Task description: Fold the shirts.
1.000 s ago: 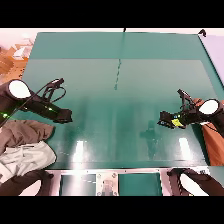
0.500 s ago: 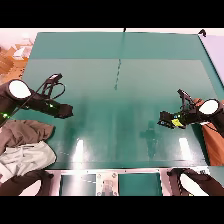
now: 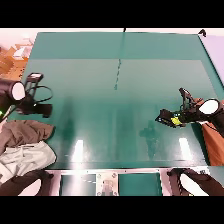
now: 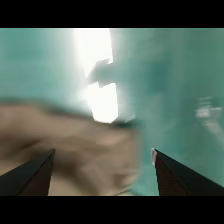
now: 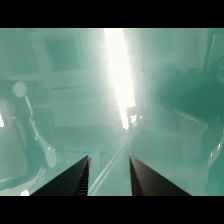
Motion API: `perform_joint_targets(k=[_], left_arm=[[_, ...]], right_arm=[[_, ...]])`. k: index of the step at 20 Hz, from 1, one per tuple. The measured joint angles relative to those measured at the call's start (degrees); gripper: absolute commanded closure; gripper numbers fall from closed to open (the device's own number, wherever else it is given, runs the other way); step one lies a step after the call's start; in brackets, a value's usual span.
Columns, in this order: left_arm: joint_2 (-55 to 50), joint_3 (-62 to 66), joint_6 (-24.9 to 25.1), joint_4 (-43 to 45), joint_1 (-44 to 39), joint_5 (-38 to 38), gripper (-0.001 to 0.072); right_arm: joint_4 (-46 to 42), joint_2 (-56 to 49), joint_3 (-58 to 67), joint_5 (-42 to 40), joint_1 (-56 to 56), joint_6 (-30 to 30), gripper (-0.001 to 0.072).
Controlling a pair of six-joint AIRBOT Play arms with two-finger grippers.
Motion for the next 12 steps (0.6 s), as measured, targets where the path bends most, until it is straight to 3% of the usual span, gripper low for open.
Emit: perform_joint_targets(k=[4, 7, 8, 9, 10, 12], left_arm=[[0.0, -3.32, -0.5, 6.78, 8.92, -6.64, -0.0013], [0.0, -7.02, 0.42, 8.7, 14.93, -6.88, 0.0007], [0.02, -8.09, 0.57, 8.81, 16.02, -5.79, 0.022], [0.0, -8.98, 0.81, 8.72, 17.0, -4.35, 0.0602], [0.02, -9.55, 1.09, 8.33, 17.64, -3.41, 0.0685], [0.02, -10.03, 2.86, 6.25, 18.43, -2.05, 0.0686]], right_arm=[[0.11, 0.0, 0.0, -0.72, 0.0, 0.0, 0.04], [0.11, 0.0, 0.0, -0.9, 0.0, -0.02, 0.0401], [0.11, 0.0, 0.0, -0.94, 0.0, -0.02, 0.0402], [0.13, 0.0, 0.0, -0.98, 0.0, -0.02, 0.0409], [0.13, 0.0, 0.0, -1.05, 0.0, -0.04, 0.0453], [0.13, 0.0, 0.0, -1.05, 0.0, -0.04, 0.0467]])
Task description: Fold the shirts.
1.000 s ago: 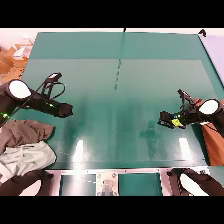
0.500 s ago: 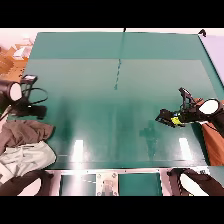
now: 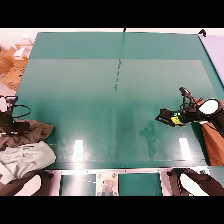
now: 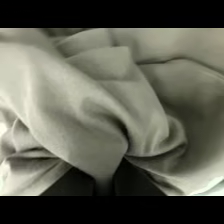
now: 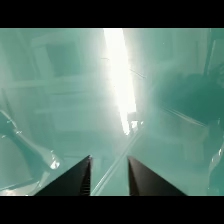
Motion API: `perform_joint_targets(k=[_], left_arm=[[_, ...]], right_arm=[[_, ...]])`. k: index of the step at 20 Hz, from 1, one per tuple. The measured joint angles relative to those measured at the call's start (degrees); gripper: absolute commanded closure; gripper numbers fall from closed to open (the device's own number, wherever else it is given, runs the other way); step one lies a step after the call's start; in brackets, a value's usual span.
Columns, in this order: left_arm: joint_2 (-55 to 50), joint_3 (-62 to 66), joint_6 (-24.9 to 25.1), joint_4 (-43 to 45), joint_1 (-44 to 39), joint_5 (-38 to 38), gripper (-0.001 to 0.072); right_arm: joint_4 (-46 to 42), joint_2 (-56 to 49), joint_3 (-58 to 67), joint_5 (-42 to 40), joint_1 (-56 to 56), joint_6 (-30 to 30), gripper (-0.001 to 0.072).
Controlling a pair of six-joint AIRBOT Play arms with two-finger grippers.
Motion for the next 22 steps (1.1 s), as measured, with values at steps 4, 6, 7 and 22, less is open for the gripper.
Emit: perform_joint_targets(k=[4, 6, 7, 22], left_arm=[[-0.02, 6.21, 3.26, -6.21, 0.48, 0.04, 0.0687], [-0.02, 13.25, 4.46, -11.32, -0.72, -0.48, 0.0686], [-0.02, 17.59, 5.05, -14.75, -2.21, -0.72, 0.0686], [-20.74, 36.92, 6.91, -40.63, -40.79, 11.06, 0.0091]], right_arm=[[0.0, 0.0, 0.83, 0.04, 0.0, -0.02, 0.0595], [0.0, 0.0, 2.45, 0.46, 0.0, -0.04, 0.0595], [0.0, 0.0, 3.5, 0.85, 0.0, -0.07, 0.0595], [0.0, -0.02, 16.2, 6.64, 0.0, -0.09, 0.0283]])
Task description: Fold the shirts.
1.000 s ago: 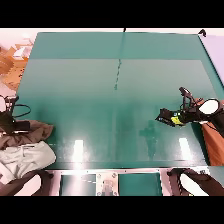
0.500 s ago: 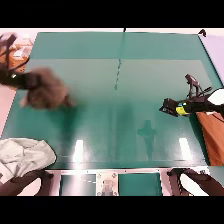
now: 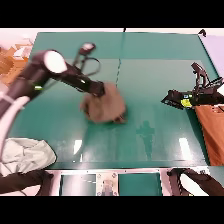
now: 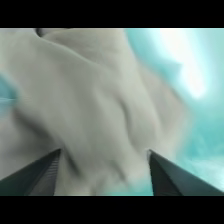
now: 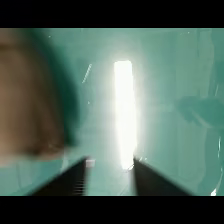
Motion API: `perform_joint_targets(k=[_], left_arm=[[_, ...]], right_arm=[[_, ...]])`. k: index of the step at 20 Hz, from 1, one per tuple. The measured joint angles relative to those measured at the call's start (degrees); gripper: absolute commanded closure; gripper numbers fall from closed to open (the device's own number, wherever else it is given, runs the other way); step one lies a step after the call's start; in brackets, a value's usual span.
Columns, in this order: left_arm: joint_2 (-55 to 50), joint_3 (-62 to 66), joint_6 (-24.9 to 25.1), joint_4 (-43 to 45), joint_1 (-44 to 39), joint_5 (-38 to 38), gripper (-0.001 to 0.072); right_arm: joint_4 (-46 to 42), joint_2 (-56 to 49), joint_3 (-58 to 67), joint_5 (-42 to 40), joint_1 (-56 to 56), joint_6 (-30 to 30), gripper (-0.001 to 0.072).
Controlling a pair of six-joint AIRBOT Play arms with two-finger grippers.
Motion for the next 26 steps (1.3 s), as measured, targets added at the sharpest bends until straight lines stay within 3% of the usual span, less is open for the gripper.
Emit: perform_joint_targets(k=[2, 7, 12, 19, 22, 23, 25, 26], left_arm=[[-2.8, 1.22, -0.02, -2.08, 0.66, -0.48, 0.0091], [-5.68, 7.08, -0.46, -3.82, 10.91, -10.62, 0.009], [-6.1, 2.36, -1.25, -4.66, 18.36, -18.67, 0.009], [-6.27, -15.1, 2.91, -13.14, 19.61, -13.49, 0.0092], [-6.32, -19.04, 4.11, -15.69, 19.71, -8.26, 0.0095], [-6.32, -19.76, 4.33, -16.55, 19.74, -6.43, 0.0229], [-6.32, -20.65, 4.68, -18.18, 19.74, -2.99, 0.0579], [-6.32, -20.9, 5.03, -18.91, 19.74, -1.64, 0.0687]], right_arm=[[0.0, 0.0, -0.02, 0.31, 0.0, 0.02, 0.0283], [1.09, 0.0, -7.21, -0.04, 2.12, 0.09, 0.0284], [9.81, -2.6, -18.27, -11.69, 10.43, -3.17, 0.0304], [19.15, -17.7, -15.69, -19.63, 17.09, -10.97, 0.0314], [23.17, -22.93, -12.31, -20.2, 17.68, -14.19, 0.0411], [23.8, -24.11, -11.41, -20.39, 17.79, -14.93, 0.0514], [24.28, -25.79, -10.19, -20.61, 17.86, -16.2, 0.0665], [24.59, -26.27, -9.77, -20.61, 17.9, -16.76, 0.0687]])
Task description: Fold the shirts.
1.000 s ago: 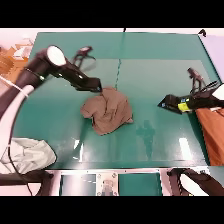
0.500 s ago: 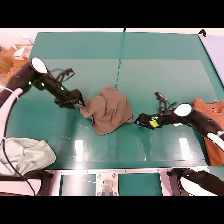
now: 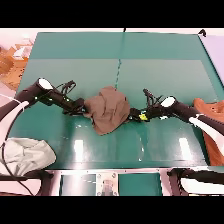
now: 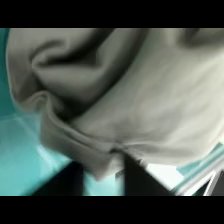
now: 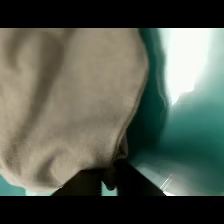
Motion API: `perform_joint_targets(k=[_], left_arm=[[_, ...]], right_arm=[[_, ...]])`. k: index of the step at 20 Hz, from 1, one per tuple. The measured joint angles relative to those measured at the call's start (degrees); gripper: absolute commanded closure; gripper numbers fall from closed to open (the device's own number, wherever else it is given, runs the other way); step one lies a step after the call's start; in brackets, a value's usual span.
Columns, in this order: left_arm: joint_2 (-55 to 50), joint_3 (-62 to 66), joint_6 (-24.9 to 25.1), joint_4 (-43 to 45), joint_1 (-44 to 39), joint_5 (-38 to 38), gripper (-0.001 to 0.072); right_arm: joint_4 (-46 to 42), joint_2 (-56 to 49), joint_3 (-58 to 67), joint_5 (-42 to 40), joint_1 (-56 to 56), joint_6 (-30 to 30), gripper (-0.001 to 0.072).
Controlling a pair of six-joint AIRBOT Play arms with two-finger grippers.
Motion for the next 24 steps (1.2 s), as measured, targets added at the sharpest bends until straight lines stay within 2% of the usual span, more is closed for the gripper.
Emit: perform_joint_targets(k=[4, 7, 11, 17, 24], left_arm=[[-0.02, 0.72, 2.56, -3.26, 0.33, 1.7, 0.0685], [0.5, 5.55, 3.54, -4.09, 1.95, -2.91, 0.0685], [5.84, 15.72, 3.21, -4.61, 5.88, -8.0, 0.0685], [19.43, 35.12, 1.64, -5.57, 9.6, -9.2, 0.0685], [31.58, 54.34, 1.14, -3.08, 10.19, -6.43, 0.0685]], right_arm=[[-0.09, -0.04, 0.92, 1.22, -0.52, -2.38, 0.0689], [0.04, 3.58, 2.93, 3.87, -4.24, -3.21, 0.0689], [0.13, 13.49, 9.05, 11.04, -13.62, -3.67, 0.0689], [0.52, 30.73, 23.98, 19.06, -25.66, -3.69, 0.0688], [-1.79, 42.77, 46.1, 18.01, -35.15, -3.76, 0.0688]])
